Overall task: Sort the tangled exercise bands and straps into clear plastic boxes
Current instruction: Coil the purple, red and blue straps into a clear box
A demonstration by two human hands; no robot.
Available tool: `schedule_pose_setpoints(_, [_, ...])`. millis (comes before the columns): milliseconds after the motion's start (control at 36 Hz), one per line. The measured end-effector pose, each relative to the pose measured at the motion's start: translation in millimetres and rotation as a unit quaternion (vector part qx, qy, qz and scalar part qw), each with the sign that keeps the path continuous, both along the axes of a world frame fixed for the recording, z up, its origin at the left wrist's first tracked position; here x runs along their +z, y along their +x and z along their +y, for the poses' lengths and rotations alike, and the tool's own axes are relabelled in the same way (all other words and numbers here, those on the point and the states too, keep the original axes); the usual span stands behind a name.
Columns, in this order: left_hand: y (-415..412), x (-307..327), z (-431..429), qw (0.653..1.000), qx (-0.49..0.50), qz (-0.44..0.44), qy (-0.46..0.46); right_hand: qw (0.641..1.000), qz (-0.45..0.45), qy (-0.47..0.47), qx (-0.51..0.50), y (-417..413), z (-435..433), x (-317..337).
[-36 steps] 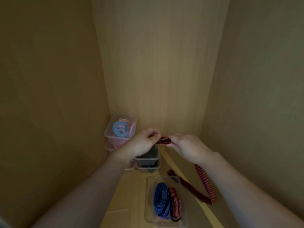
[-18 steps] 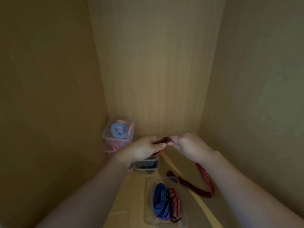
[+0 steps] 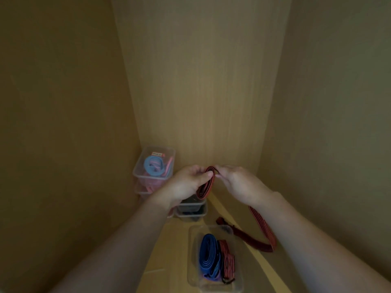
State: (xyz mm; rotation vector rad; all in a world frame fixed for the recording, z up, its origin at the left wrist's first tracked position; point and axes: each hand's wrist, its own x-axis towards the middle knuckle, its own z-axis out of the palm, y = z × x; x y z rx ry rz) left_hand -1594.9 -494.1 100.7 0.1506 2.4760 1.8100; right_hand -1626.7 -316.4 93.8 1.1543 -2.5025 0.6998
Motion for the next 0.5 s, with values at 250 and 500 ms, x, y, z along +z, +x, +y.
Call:
schedule_pose_setpoints(250, [-1.5,-1.9,9.0,0.985,0.086,0.036,0.146,0.997,-0.072,-0.029,-0.009,2.4,-8.9,-20.5])
schedule_pose_setpoints(500, [-12.3,-5.4,10.0,0.96,0.139,0.041,0.241,0.997,-0.058,-0.04,-0.03,2.6,-9.0,-27.9])
